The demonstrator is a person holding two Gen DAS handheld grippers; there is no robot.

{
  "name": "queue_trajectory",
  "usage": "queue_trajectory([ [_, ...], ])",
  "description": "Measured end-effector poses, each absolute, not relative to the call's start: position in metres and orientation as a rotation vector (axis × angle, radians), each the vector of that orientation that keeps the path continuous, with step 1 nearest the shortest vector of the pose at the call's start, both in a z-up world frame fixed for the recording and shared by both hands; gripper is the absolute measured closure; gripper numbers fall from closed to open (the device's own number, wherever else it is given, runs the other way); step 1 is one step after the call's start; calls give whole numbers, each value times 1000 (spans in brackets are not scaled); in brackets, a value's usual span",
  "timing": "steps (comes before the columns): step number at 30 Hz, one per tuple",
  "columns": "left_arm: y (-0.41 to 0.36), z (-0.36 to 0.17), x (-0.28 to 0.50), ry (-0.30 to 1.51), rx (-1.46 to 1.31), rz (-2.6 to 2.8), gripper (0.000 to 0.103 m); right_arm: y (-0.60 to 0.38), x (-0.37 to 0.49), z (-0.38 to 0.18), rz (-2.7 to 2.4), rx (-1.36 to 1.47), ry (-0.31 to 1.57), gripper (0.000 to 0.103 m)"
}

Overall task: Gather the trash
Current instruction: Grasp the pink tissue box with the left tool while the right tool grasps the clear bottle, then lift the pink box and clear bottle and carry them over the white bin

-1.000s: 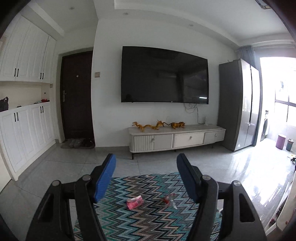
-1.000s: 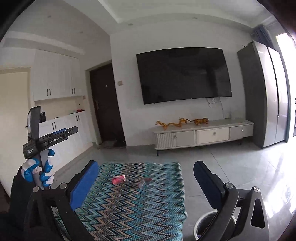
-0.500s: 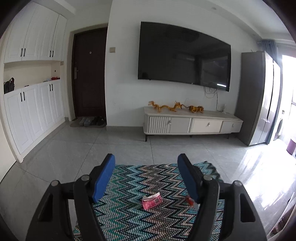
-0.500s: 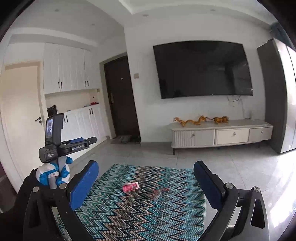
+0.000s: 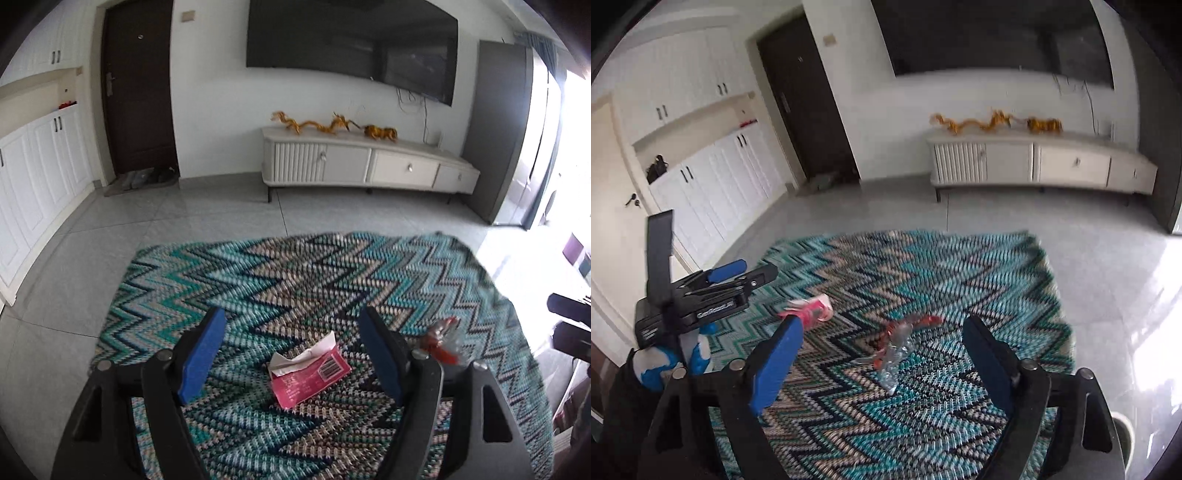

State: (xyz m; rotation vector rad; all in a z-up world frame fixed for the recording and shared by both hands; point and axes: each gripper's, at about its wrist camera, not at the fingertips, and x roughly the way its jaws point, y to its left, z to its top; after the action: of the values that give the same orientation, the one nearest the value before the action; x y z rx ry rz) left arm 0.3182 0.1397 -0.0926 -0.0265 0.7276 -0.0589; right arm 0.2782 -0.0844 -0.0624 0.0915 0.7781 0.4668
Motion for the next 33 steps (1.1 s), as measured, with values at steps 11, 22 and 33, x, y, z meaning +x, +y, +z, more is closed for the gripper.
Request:
queue_trajectory([
  [11,134,-153,352,844,25,-136,30,-62,336,-151,454,102,952,47],
  [22,112,-171,328,882,103,-229,39,-84,319,-160,478,119,960,92],
  [33,101,-166,297,889,54,-243,85,-108,268,-128,516,142,915,94],
])
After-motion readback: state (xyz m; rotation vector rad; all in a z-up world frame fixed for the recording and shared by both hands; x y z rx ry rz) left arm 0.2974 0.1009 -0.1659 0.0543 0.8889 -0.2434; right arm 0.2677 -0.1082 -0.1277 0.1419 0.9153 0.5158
